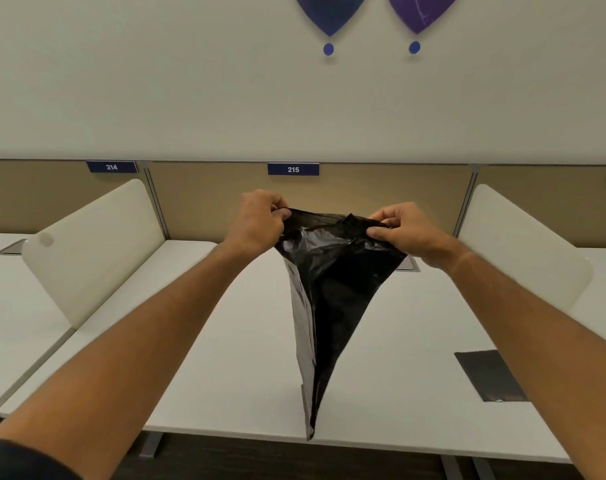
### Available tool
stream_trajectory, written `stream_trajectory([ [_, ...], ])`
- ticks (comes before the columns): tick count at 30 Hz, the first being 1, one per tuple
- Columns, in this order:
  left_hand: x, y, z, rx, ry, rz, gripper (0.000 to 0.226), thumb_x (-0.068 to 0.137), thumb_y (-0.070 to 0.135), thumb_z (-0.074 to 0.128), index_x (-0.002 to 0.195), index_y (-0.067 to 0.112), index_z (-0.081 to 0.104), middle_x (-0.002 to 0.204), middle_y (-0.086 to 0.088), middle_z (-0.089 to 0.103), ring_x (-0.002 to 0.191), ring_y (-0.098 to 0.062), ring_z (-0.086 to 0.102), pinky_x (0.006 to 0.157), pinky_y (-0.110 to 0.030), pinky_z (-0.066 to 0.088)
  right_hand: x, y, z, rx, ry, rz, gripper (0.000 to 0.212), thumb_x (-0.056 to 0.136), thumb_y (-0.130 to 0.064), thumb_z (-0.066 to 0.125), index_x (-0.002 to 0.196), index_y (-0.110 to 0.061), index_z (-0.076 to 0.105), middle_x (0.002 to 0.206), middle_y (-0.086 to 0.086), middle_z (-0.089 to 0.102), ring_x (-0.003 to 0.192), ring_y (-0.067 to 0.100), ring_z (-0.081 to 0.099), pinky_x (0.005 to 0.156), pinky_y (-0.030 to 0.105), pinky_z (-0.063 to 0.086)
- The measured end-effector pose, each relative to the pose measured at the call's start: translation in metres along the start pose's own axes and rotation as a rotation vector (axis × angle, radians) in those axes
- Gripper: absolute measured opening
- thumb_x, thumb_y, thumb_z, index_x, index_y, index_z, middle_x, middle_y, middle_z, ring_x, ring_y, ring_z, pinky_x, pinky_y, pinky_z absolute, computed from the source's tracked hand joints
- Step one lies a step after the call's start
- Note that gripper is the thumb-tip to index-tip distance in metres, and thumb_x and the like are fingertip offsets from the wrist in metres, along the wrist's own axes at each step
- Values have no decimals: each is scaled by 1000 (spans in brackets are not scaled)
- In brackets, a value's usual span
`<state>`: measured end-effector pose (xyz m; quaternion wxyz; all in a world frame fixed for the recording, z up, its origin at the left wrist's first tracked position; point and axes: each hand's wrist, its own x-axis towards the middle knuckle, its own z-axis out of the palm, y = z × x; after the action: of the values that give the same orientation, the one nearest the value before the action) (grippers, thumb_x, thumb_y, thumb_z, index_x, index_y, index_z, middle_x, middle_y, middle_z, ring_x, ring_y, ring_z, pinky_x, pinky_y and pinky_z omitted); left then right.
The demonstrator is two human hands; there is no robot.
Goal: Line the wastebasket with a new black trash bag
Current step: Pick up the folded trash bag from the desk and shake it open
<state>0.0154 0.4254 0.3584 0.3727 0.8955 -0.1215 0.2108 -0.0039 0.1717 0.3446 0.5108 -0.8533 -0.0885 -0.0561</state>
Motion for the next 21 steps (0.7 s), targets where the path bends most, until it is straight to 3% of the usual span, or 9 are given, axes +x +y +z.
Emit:
stream_trajectory([
  [3,7,-6,-10,54,80,5,12,91,13,62,85,10,73,78,-7,65,68,-19,57,64,-25,40,-3,4,-18,27,63,16,7,87,0,65,88,-5,69,76,14,68,64,17,64,55,21,56],
  [5,11,-15,-20,101,186,-42,14,90,14,61,86,7,73,81,-11,66,73,-22,56,66,-27,39,-7,12,-30,-14,10,34,8,85,4,67,91,-1,70,75,15,69,62,17,65,55,21,55],
  [9,15,-29,-33,35,306,-147,15,90,15,59,91,8,72,86,-13,68,82,-28,63,75,-39,55,-15,28,-37,-440,-307,198,20,82,9,62,93,-6,71,66,8,66,61,18,58,55,27,48],
  [13,16,-17,-30,-9,305,-118,13,91,16,60,91,10,72,82,-6,66,80,-25,65,76,-41,58,-6,17,-29,-684,-311,290,18,78,-5,64,94,-8,70,85,15,67,73,23,56,57,28,44],
  [15,15,-9,-27,-46,294,-87,12,91,16,60,90,12,71,79,-4,66,75,-20,64,73,-36,57,1,8,-14,-477,-260,205,46,74,-20,66,117,-4,62,111,15,63,94,29,57,68,36,47],
  [17,14,-3,-23,-78,276,-51,11,91,17,60,88,14,71,74,-1,66,67,-10,60,66,-28,52,4,-4,12,-216,-246,150,82,68,-44,72,141,-19,44,126,2,52,114,23,52,82,37,47],
  [18,13,0,-22,-93,261,-27,11,91,18,61,87,15,70,72,2,65,64,-6,57,63,-25,49,7,-8,26,-206,-241,103,90,65,-52,75,144,-24,40,128,1,52,116,20,53,89,35,47],
  [19,11,2,-22,-111,239,2,10,92,19,61,87,17,70,70,5,64,63,-4,56,60,-21,46,10,-9,40,-268,-221,47,86,66,-55,76,140,-24,45,125,0,57,112,18,56,91,34,48],
  [21,7,1,-27,-120,183,83,7,91,20,64,87,18,69,71,7,63,66,-5,58,59,-17,45,17,-4,57,-453,-101,-30,45,76,-40,74,113,-16,66,103,3,70,93,22,65,78,34,53],
])
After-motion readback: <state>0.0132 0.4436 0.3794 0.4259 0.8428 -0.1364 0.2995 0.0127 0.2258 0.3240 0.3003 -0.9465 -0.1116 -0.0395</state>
